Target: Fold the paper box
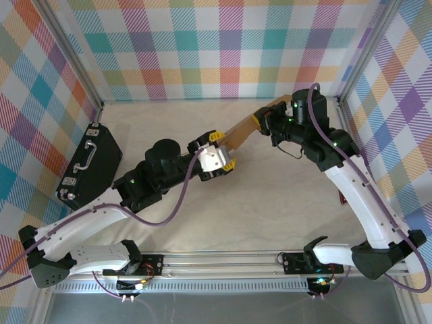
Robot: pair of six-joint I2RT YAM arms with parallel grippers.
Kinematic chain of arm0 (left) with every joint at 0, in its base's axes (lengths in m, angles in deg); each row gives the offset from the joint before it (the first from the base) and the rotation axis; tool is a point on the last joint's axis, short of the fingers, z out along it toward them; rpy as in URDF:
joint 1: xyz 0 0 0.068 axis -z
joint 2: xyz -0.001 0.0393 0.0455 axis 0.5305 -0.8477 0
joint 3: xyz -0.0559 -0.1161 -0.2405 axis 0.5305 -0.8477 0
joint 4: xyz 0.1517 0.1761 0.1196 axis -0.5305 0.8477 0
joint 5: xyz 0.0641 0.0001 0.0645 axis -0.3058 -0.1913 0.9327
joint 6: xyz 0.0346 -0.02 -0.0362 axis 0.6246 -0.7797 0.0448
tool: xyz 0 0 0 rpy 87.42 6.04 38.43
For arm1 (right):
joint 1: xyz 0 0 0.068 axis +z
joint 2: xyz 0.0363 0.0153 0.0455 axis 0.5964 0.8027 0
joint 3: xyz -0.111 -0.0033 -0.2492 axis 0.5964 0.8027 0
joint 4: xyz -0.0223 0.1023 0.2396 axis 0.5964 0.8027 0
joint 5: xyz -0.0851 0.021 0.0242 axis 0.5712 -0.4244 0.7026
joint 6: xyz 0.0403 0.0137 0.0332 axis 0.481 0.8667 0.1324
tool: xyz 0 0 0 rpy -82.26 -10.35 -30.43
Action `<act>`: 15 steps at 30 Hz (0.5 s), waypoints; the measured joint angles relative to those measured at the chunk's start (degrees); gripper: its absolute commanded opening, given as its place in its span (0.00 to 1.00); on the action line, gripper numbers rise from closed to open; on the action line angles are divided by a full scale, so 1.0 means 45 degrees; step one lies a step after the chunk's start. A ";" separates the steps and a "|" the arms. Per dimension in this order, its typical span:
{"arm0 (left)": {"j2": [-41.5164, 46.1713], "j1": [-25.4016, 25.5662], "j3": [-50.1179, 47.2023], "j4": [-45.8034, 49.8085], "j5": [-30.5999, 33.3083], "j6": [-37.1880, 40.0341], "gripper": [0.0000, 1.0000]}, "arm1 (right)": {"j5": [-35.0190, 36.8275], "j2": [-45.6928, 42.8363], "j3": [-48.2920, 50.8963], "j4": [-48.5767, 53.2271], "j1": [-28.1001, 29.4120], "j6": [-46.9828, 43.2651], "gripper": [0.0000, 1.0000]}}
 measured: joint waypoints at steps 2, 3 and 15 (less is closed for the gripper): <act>-0.0019 -0.0005 -0.0010 -0.0049 0.0369 -0.0010 0.61 | 0.0068 0.0000 0.0000 0.0000 0.0000 0.0000 0.00; 0.0000 0.0000 -0.0010 -0.0107 0.0539 -0.0010 0.61 | 0.0092 -0.0005 0.0000 0.0000 0.0000 0.0000 0.00; 0.0155 0.0000 -0.0461 -0.0418 0.2059 -0.0044 0.19 | 0.0121 -0.0005 0.0000 -0.0029 0.0000 0.0015 0.00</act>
